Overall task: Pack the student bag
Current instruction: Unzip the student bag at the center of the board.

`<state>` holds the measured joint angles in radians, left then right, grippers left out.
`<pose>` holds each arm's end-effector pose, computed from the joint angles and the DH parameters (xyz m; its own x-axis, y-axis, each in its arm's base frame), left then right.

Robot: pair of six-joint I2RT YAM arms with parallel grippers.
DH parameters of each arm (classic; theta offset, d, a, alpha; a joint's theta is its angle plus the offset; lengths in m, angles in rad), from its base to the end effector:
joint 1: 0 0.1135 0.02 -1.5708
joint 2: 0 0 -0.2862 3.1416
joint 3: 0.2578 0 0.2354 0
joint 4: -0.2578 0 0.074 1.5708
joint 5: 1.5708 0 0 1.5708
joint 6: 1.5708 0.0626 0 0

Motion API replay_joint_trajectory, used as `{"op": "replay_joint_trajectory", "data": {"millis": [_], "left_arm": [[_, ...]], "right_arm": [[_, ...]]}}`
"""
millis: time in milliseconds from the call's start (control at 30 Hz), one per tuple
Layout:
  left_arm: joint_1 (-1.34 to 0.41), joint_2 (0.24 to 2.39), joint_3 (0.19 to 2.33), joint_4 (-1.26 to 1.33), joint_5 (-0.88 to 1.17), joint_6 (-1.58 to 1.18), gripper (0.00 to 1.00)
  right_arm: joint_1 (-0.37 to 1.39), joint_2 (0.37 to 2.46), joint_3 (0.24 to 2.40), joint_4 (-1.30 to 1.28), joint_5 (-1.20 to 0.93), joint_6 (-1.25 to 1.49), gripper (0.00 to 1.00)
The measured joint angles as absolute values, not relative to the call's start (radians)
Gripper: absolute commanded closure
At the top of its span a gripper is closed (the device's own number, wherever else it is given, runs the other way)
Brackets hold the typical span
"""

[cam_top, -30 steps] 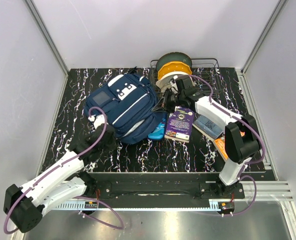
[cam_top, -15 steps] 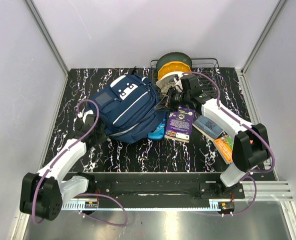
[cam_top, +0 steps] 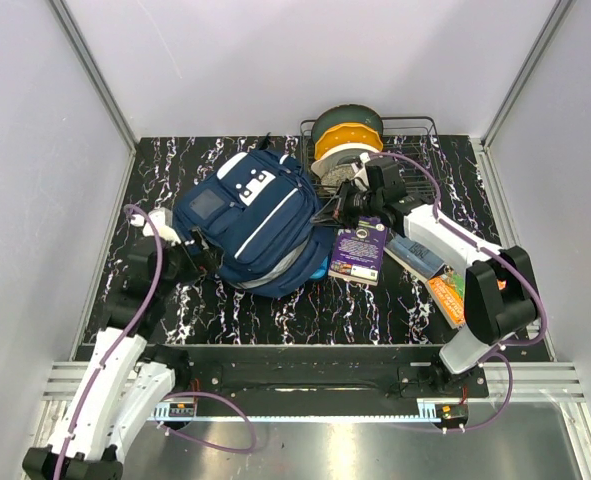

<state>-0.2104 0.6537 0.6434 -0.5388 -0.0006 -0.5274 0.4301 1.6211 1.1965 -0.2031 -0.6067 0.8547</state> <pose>0.1345 -0.0287 0.2739 -0.5459 -0.3980 -0.7373 -0.0768 0.9000 -0.4290 0.3196 0.1859 0.2866 -0.9252 0.2574 -0.2787 -0.0975 0.5486 0.8304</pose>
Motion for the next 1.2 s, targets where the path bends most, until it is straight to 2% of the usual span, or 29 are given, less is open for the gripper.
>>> {"op": "replay_joint_trajectory", "data": {"millis": [233, 333, 600, 867, 1033, 1167, 1200], "left_arm": [[-0.218, 0.645, 0.710, -0.517, 0.192, -0.439, 0.01], [-0.306, 0.708, 0.725, -0.498, 0.221, -0.409, 0.01], [-0.684, 0.988, 0.890, -0.401, 0.156, -0.364, 0.01], [-0.709, 1.093, 0.934, -0.357, 0.118, -0.290, 0.02], [-0.743, 1.143, 0.946, -0.361, 0.090, -0.234, 0.09], [-0.765, 1.194, 0.949, -0.368, 0.043, -0.208, 0.25], [-0.768, 1.206, 0.949, -0.368, 0.027, -0.205, 0.42]], "right_arm": [[0.437, 1.642, 1.182, -0.155, -0.622, 0.878, 1.00], [0.450, 1.650, 1.182, -0.144, -0.622, 0.881, 1.00], [0.498, 1.652, 1.183, -0.131, -0.619, 0.896, 1.00], [0.500, 1.652, 1.183, -0.126, -0.619, 0.904, 1.00], [0.500, 1.650, 1.183, -0.125, -0.619, 0.907, 1.00], [0.500, 1.643, 1.183, -0.125, -0.618, 0.910, 1.00], [0.500, 1.640, 1.183, -0.125, -0.618, 0.910, 1.00]]}}
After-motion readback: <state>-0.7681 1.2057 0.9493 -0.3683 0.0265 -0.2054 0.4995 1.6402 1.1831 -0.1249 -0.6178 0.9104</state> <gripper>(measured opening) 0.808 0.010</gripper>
